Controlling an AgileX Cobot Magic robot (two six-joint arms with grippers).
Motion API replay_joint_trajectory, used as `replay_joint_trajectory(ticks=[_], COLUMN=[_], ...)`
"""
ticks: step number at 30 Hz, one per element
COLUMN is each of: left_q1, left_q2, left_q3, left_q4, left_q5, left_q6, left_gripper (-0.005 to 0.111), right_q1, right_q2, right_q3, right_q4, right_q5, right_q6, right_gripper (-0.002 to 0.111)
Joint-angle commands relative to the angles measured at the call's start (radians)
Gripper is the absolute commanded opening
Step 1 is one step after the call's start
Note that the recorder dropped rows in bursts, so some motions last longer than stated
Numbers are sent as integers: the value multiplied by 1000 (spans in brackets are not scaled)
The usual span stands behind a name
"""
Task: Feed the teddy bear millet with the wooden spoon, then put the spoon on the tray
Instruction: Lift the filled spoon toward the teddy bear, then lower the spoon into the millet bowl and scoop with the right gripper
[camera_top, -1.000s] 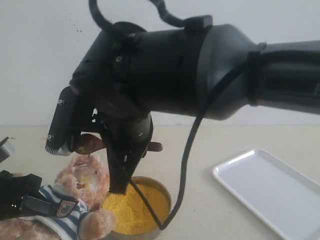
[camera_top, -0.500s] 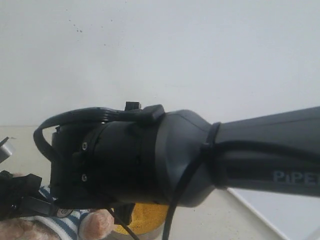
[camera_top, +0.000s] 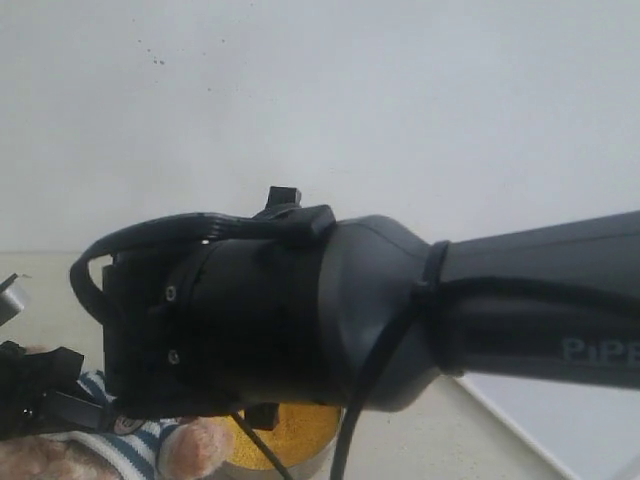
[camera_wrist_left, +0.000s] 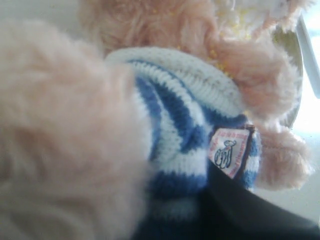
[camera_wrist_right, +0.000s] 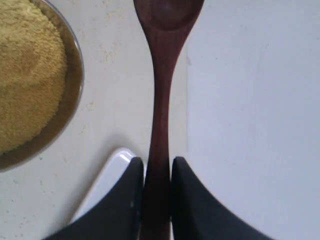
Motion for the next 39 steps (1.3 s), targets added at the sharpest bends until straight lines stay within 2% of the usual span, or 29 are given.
replay_joint_trajectory(ticks=[1, 4, 7, 10, 16, 19, 26, 39], left_q1=[-2, 2, 14, 19, 19, 19, 19, 19], left_q2=[-2, -2, -2, -2, -2, -2, -2, -2], left_q3=[-6, -6, -6, -6, -6, -6, -6, -6], left_q4=[-49, -113, -220, -320, -470, -485, -517, -517], left_q5=[-17, -71, -93, -91, -112, -122, -49, -57], left_q6=[15, 74, 117, 205, 329, 420, 410, 415], left_gripper=[4, 4, 4, 4, 4, 4, 4, 4], right_q1=[-13, -41, -88, -143, -171, -171, -171, -171], right_q2=[-68, -99, -106, -95, -93, -80, -10, 46], right_q3=[2, 2, 2, 2, 2, 2, 2, 2], right_q4=[0, 183, 384, 489, 497, 529, 524, 590], right_q5=[33, 4, 47, 68, 35, 3, -11, -81], right_q6=[-71, -190, -368, -451, -462, -472, -461, -405], right_gripper=[0, 0, 0, 0, 0, 0, 0, 0])
